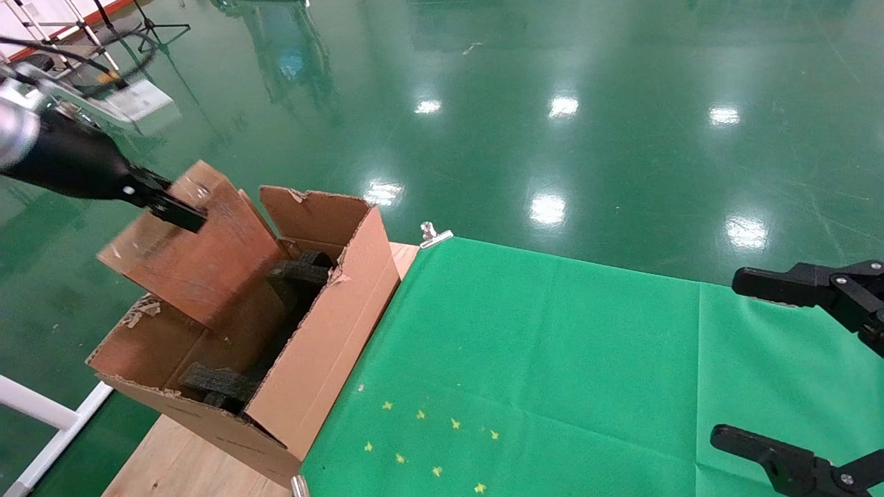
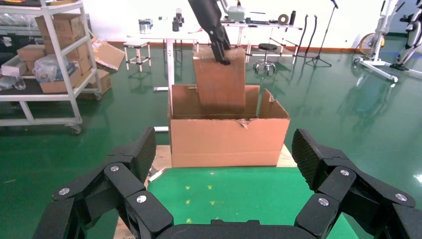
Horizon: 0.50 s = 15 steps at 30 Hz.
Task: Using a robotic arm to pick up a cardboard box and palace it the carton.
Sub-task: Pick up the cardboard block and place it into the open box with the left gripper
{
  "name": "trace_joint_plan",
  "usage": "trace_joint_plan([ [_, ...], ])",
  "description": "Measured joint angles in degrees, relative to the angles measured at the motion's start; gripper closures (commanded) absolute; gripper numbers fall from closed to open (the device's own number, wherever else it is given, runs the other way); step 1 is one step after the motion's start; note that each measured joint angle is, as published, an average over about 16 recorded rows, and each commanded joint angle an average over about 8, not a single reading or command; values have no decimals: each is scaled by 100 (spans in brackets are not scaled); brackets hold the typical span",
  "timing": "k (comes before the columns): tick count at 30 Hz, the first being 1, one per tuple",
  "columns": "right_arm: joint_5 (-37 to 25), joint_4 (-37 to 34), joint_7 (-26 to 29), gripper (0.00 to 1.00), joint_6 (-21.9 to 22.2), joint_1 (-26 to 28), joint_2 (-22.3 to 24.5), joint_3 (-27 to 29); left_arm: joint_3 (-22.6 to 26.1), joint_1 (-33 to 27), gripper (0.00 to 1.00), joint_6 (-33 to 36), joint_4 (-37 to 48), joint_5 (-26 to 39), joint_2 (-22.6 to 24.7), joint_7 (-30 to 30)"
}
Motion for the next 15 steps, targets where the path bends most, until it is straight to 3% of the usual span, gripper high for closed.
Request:
trace_joint_plan([
  [15, 1, 0, 0, 0, 0, 0, 0, -1, 85, 910, 100, -1025, 2238, -9, 854, 587],
])
